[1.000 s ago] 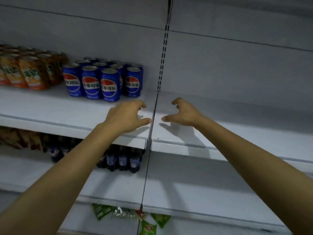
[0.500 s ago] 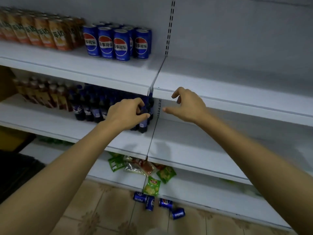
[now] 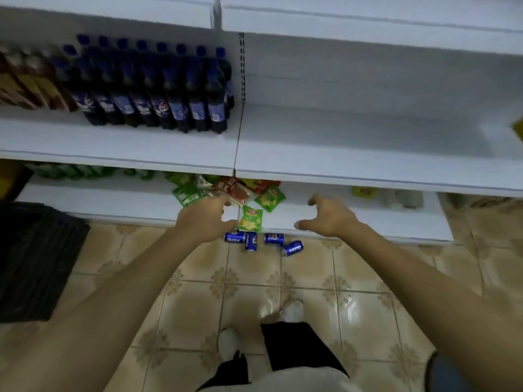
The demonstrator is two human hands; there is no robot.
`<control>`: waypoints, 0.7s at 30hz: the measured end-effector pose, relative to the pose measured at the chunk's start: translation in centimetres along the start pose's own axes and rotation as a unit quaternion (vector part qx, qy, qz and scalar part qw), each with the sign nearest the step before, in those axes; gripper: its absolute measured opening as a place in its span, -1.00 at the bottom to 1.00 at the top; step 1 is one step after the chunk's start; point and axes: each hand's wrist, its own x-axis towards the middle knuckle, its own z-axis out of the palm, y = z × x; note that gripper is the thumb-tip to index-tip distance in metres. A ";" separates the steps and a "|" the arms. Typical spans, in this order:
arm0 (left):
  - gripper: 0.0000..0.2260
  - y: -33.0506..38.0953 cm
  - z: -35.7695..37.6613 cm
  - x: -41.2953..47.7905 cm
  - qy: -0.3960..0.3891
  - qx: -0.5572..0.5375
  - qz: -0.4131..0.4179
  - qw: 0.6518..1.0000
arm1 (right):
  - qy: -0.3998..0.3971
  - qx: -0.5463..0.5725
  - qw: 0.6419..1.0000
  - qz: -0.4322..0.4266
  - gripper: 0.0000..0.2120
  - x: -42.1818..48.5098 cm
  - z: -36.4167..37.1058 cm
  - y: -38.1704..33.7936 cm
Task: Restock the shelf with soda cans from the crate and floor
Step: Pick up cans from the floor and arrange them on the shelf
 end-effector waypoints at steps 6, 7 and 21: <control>-0.56 5.2 6.4 1.7 -0.107 0.017 0.035 0.994 | -0.043 0.134 0.983 0.119 -0.30 0.1 5.6 10.8; -0.55 6.2 7.8 2.2 -0.132 0.017 0.033 0.991 | -0.061 0.167 0.975 0.137 -0.31 0.1 6.9 12.5; -0.59 9.6 35.6 14.6 -0.330 0.036 0.036 0.943 | -0.139 0.457 0.807 0.346 -0.73 11.6 30.8 27.2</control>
